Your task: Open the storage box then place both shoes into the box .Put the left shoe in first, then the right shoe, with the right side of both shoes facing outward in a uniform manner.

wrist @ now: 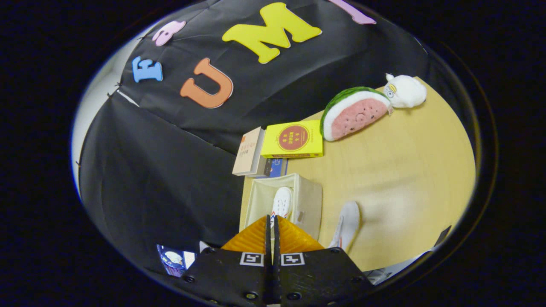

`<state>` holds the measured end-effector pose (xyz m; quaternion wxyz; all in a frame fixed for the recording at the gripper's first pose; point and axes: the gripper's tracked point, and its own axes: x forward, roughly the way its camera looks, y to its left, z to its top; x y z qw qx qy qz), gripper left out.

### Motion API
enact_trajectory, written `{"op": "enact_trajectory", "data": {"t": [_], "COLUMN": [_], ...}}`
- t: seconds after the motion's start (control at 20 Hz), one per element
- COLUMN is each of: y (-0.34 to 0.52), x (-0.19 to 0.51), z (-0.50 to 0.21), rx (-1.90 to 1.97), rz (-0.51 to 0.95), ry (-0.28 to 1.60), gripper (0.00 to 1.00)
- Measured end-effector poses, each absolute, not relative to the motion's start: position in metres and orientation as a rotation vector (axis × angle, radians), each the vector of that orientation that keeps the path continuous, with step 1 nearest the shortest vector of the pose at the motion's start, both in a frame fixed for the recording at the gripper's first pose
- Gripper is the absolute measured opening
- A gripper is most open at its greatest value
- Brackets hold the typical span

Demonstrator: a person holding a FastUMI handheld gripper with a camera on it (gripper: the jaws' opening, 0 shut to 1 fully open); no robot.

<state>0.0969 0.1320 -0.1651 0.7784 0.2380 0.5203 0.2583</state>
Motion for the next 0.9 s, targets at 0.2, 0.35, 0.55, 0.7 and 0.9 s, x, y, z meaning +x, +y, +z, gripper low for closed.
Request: {"op": "enact_trajectory", "data": {"t": [0.2,0.35,0.55,0.7,0.9], "y": [0.145,0.124,0.094,0.066,0.024], "x": [0.083,0.075,0.061,0.036,0.012], "z": [-0.178,-0.218,-0.279,-0.319,-0.387], "rx": [0.474,0.392,0.420,0.366,0.136], "rz": [0.530,0.452,0.324,0.267,0.145], "ry": [1.171,1.255,1.353,1.437,1.499], "gripper": [0.00,0.00,0.28,0.69,0.97]}}
